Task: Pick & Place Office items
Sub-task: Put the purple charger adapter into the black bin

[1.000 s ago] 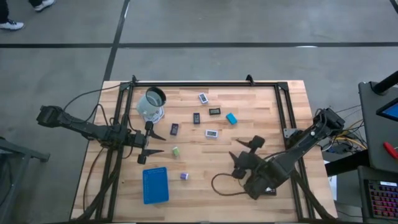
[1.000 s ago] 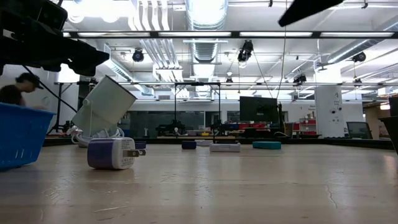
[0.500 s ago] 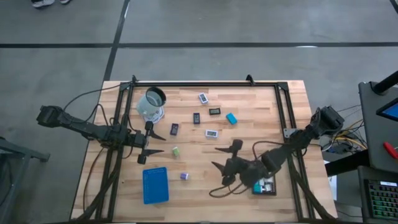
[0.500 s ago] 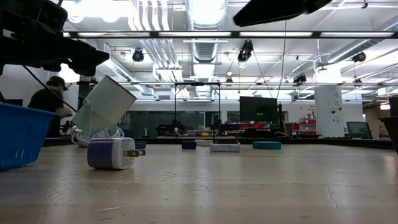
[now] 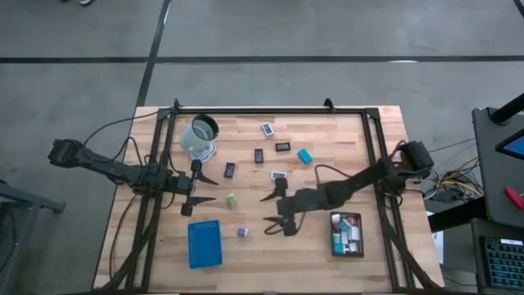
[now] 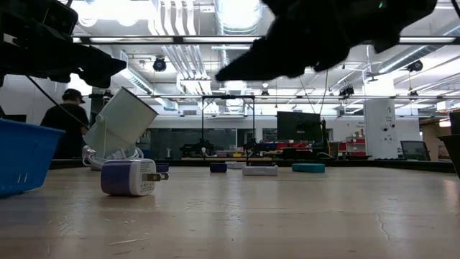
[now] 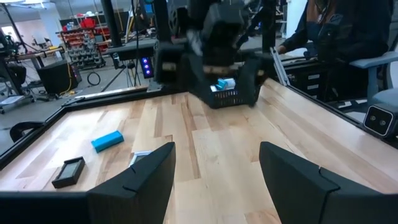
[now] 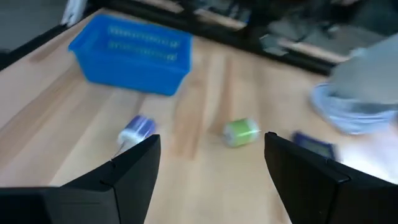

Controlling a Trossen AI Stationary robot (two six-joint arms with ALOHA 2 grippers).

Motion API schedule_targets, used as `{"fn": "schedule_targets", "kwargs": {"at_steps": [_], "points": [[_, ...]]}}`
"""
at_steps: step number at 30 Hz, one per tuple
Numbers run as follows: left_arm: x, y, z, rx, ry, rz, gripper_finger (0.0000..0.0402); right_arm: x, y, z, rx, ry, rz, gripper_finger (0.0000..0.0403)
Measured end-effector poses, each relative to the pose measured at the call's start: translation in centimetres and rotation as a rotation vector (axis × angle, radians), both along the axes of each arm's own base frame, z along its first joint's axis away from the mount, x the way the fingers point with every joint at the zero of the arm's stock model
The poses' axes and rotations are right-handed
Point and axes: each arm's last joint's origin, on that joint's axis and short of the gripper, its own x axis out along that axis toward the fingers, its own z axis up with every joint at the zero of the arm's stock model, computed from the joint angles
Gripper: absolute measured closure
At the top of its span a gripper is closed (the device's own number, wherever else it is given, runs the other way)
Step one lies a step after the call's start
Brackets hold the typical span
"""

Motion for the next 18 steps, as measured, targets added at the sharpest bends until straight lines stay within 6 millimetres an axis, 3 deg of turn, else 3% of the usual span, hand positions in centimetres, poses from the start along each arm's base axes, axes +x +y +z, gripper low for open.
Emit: {"fn": "schedule_targets", "kwargs": {"at_steps": [10, 18], "points": [[0.0, 0.0, 0.0, 0.0, 0.001, 0.0, 0.0164, 3.1, 0.5, -3.1, -0.053, 0.005, 0.115, 0.0122], [0.0, 0.0, 0.0, 0.0, 0.001, 0.001, 0.0164, 4.0, 1.0, -5.8, 0.128, -0.055, 0.124, 0.0122]]}}
